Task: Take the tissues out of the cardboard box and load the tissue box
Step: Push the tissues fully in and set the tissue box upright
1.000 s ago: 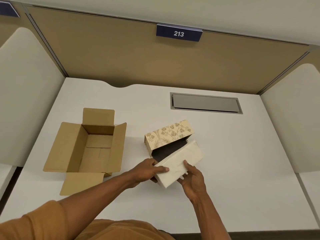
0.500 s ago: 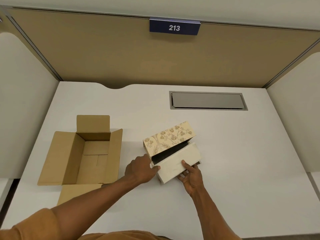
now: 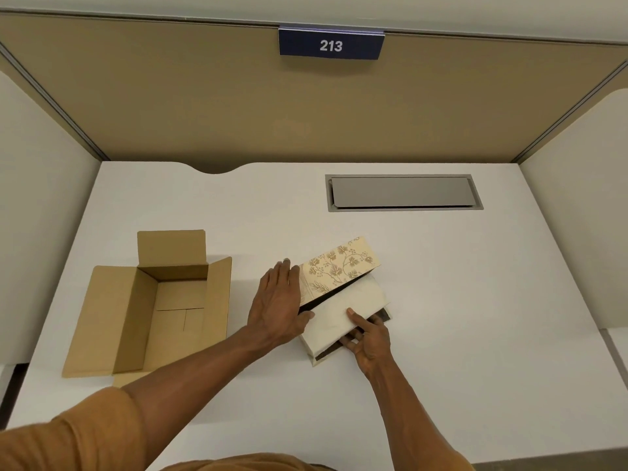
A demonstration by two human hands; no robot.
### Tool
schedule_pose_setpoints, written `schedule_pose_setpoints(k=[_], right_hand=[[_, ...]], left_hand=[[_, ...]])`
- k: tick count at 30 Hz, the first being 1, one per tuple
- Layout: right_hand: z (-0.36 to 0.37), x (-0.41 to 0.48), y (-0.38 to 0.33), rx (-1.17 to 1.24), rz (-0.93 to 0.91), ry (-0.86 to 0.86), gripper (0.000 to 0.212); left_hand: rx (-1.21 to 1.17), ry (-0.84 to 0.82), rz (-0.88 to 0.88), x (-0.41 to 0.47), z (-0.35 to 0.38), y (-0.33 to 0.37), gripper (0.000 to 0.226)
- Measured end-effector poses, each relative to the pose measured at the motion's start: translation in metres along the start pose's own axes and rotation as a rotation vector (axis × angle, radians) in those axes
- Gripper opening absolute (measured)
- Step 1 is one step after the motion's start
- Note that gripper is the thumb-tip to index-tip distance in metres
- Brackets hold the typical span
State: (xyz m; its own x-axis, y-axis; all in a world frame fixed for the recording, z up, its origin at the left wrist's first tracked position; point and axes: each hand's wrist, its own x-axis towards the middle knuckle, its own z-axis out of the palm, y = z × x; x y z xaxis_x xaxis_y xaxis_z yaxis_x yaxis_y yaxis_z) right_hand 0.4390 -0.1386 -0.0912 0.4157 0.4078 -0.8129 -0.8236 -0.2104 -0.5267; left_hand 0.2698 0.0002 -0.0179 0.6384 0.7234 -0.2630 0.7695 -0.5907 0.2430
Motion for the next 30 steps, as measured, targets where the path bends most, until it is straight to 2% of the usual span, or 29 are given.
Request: schedule_pose_setpoints(k=[2, 7, 14, 21, 30], right_hand=[[0.002, 0.001, -0.001, -0.005, -0.002, 0.002, 0.05], [0.006, 0.004, -0.003, 0.007, -0.002, 0.003, 0.055], [0.002, 0.009, -0.002, 0.053, -0.002, 0.024, 0.06], [-0.005, 0.012, 0.0, 0.069, -0.009, 0.012, 0.057], [0.003, 0.009, 0.01, 0.122, -0.051, 0.06, 0.058]], left_hand=[[0.025, -0.008, 0.011, 0.0, 0.004, -0.002, 0.1], [0.052, 0.111, 0.087, -0.01, 0.013, -0.004, 0.086], [0.111, 0.11, 0.093, -0.023, 0.021, 0.003, 0.097], [0.093, 0.082, 0.08, -0.02, 0.016, -0.002, 0.093], [0.063, 0.085, 0.108, -0.037, 0.022, 0.015, 0.106]])
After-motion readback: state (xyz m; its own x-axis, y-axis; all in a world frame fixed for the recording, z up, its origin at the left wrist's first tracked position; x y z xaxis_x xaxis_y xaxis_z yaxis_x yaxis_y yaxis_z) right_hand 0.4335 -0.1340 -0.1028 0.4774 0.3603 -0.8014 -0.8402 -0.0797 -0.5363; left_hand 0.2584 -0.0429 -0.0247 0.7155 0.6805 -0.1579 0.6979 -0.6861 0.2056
